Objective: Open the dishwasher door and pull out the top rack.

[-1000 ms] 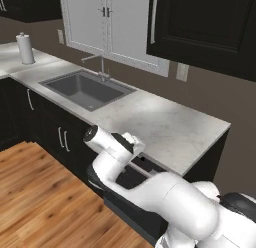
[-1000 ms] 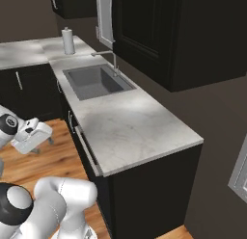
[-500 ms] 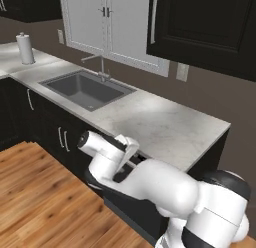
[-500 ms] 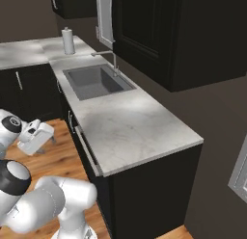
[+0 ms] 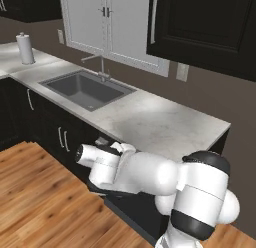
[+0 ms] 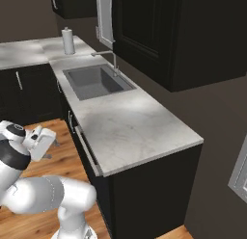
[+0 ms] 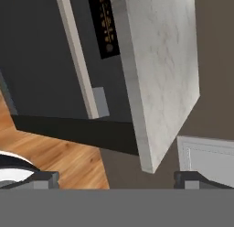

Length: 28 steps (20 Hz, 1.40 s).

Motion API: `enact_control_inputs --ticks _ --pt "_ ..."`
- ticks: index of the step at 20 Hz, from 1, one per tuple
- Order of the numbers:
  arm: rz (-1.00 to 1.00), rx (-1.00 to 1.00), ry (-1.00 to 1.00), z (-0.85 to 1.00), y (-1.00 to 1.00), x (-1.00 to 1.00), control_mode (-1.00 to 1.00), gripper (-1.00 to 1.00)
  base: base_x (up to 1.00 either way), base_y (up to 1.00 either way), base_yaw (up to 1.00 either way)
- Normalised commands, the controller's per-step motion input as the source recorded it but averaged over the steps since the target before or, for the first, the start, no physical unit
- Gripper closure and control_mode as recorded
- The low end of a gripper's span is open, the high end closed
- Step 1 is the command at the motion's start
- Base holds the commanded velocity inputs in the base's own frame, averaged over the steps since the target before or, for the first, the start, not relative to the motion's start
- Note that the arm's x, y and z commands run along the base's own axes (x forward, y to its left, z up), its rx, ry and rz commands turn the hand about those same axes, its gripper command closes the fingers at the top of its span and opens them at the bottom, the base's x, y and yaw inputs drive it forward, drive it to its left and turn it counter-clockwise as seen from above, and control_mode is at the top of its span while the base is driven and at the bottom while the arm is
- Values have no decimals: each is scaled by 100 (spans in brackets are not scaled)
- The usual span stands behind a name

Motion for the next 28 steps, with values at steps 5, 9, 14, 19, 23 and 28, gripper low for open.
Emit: enact_control_inputs --ticks 5,9,14,19,23,28 --pt "0 -6 0 -6 -1 40 -100 -100 0 0 0" --pt "0 -5 0 -5 -1 42 -100 -100 0 0 0" --pt "0 -9 0 -30 0 41 -100 -100 0 0 0" --pt "0 -14 0 -53 0 35 -100 -100 0 0 0" --pt "0 -15 0 -50 0 39 -100 -100 0 0 0" --pt "0 -12 0 -29 0 43 -100 -100 0 0 0"
